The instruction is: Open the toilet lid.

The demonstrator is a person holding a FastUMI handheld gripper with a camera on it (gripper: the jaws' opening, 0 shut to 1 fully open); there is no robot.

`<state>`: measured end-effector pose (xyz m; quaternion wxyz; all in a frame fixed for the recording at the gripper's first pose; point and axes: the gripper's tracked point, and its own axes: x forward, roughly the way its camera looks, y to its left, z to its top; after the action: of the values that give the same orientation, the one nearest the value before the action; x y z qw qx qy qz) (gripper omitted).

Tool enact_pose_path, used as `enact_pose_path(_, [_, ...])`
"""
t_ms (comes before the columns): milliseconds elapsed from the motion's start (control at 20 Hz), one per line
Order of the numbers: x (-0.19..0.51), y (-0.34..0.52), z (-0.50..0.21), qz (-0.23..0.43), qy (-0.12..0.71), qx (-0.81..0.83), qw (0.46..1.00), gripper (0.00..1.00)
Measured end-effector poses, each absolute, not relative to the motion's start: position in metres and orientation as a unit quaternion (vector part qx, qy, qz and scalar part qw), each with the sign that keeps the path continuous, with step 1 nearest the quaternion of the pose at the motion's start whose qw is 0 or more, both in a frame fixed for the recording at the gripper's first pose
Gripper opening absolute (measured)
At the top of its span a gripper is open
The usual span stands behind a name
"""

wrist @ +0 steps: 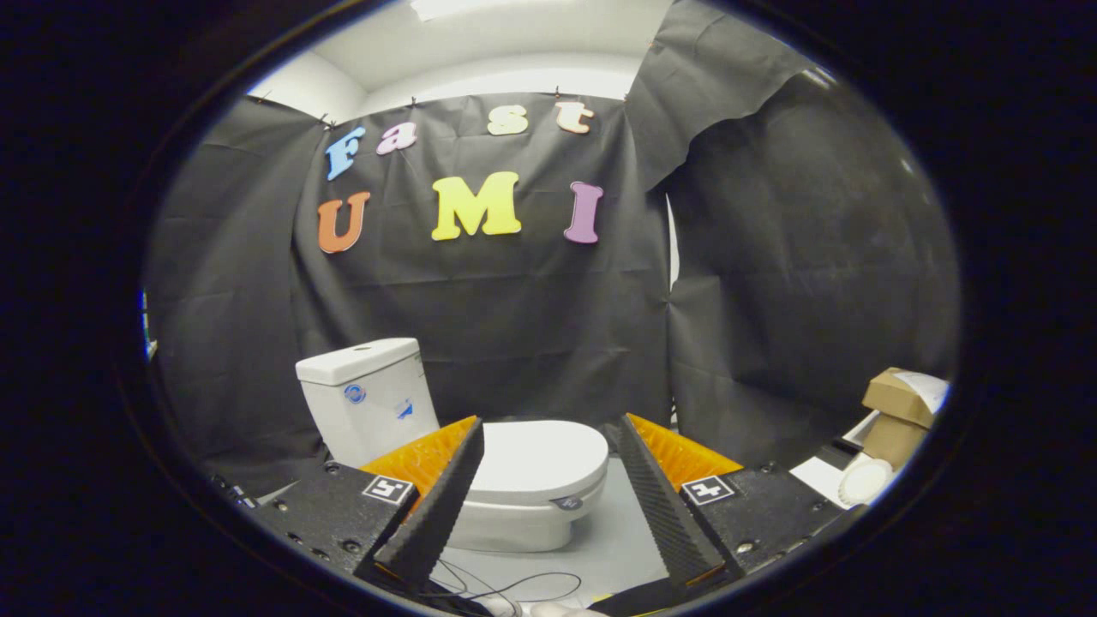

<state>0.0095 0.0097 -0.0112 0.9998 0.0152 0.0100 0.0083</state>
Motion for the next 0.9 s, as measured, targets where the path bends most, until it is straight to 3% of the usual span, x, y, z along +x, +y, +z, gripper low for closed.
enact_pose_path(400, [0.06,0.013,0.009,0.014,0.002,0.024,1.0,0.99])
enact_pose_path(900, [0.2,-0.014,-0.01,0.016,0.016,0.119,0.993,0.98])
